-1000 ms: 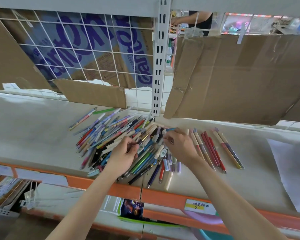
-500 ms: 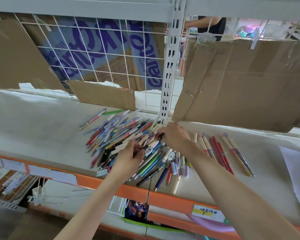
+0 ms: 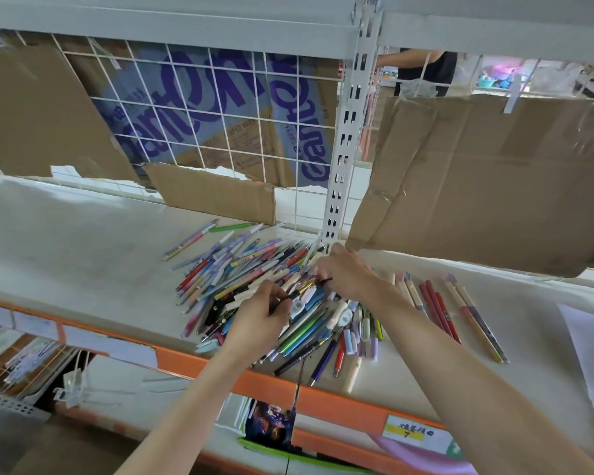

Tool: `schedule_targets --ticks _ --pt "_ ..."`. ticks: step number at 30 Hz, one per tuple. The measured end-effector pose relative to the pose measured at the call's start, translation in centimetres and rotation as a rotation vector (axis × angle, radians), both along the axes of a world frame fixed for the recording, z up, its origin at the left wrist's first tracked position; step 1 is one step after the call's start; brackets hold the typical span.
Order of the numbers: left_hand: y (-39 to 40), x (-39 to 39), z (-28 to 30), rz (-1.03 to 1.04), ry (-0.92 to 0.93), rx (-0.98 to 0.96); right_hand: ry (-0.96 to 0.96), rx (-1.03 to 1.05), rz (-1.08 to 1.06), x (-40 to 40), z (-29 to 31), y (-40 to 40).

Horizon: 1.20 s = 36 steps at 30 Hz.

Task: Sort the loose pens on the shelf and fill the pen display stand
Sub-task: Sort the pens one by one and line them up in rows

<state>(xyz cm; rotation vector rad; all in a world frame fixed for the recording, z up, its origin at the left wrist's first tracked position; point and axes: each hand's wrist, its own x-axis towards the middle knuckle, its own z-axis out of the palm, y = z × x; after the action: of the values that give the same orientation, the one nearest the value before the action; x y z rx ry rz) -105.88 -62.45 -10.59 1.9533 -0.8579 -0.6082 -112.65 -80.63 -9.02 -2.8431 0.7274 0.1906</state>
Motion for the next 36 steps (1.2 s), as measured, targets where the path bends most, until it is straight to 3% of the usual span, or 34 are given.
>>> schedule_targets --ticks 3,7,9,21,25,31,34,36 --pt "0.1 0.1 0.0 0.005 0.010 0.010 -0.340 0.255 -0.131 -1.2 -0.6 0.1" --pt "0.0 0.0 0.1 0.009 0.075 -0.015 -0.911 1.134 -0.478 -3.6 0.0 1.4" --pt "-0.2 -0.3 0.3 -0.003 0.097 -0.045 -1.037 1.311 -0.494 -4.5 0.3 2.0" --pt "-0.8 -1.3 1.4 -0.085 0.084 -0.113 -1.138 1.325 -0.457 -5.6 0.7 3.8" --pt "-0.8 -1.4 1.7 -0.097 0.083 -0.132 -1.270 1.339 -0.526 -5.7 0.8 3.7" --pt "-1.1 -1.7 1.5 -0.154 0.050 -0.144 -1.029 1.210 -0.418 -5.6 0.3 4.5" --pt "-1.2 -2.0 1.4 -0.179 0.002 -0.120 -1.045 1.197 -0.436 -5.5 0.3 5.0" --pt "-1.4 -2.4 1.5 -0.165 0.066 -0.142 -1.068 1.184 -0.446 -5.4 0.4 5.2"
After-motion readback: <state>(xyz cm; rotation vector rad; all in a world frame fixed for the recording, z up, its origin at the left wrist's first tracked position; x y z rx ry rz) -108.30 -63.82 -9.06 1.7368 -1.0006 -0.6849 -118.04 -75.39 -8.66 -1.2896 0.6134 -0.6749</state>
